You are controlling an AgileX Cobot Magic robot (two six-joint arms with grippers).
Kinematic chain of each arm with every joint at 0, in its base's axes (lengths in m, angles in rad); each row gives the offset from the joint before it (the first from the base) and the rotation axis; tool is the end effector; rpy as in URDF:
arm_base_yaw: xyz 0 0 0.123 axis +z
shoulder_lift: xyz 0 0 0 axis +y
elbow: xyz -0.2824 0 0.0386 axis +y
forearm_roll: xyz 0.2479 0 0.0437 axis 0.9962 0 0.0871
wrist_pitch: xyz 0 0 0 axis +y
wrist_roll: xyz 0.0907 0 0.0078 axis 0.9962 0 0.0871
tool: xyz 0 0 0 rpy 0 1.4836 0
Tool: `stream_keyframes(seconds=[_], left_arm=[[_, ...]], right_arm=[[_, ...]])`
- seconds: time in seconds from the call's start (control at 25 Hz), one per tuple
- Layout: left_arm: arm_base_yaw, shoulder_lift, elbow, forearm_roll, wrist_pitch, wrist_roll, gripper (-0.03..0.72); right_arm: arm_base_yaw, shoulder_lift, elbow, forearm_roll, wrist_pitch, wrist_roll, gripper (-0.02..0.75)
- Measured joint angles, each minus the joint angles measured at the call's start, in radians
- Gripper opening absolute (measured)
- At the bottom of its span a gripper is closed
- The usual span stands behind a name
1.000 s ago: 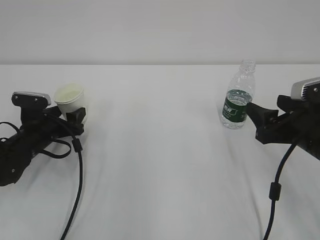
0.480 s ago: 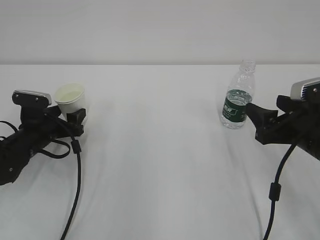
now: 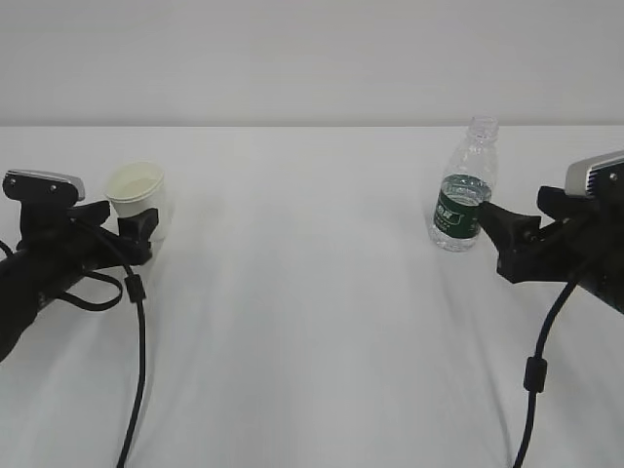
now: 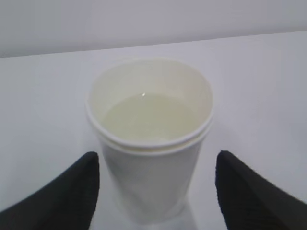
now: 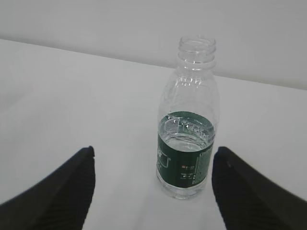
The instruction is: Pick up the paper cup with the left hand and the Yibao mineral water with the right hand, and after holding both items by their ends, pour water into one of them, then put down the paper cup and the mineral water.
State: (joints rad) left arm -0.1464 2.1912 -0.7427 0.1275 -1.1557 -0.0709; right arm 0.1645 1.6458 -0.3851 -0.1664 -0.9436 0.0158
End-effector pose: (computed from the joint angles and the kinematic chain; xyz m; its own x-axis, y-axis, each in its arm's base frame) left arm 0.3523 -0.0626 0.0708 -0.2098 0.0116 -0.9777 0.2535 0.9664 -0.0429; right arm 0.2590 0.0554 0.1577 -0.2064 -0.1170 -0.9714 -0.3089 0.9498 -0.0487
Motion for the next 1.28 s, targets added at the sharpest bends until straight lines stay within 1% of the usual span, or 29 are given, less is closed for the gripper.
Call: stream_keyframes(seconds=[0.32, 0.56, 0.8, 1.08, 1.28], left_arm=[[0.0, -0.067, 0.071, -0.009, 0.0, 0.002, 0.543], [0.0, -0.114, 0.118, -0.015, 0.0, 0.002, 0.543], [0.0, -0.186, 0.152, -0.015, 0.0, 0.002, 0.543], [0.0, -0.298, 0.166, -0.015, 0.002, 0.002, 0.543], [0.0, -0.416, 0.168, -0.013, 0.068, 0.019, 0.543]], right_arm=[[0.0, 0.0, 0.0, -0.001, 0.0, 0.003, 0.574], [0.0, 0.0, 0.0, -0.034, 0.0, 0.041, 0.575], [0.0, -0.022, 0.0, -0.043, 0.0, 0.045, 0.575], [0.0, -0.085, 0.0, -0.043, 0.011, 0.045, 0.574], [0.0, -0.135, 0.001, -0.043, 0.048, 0.045, 0.575]])
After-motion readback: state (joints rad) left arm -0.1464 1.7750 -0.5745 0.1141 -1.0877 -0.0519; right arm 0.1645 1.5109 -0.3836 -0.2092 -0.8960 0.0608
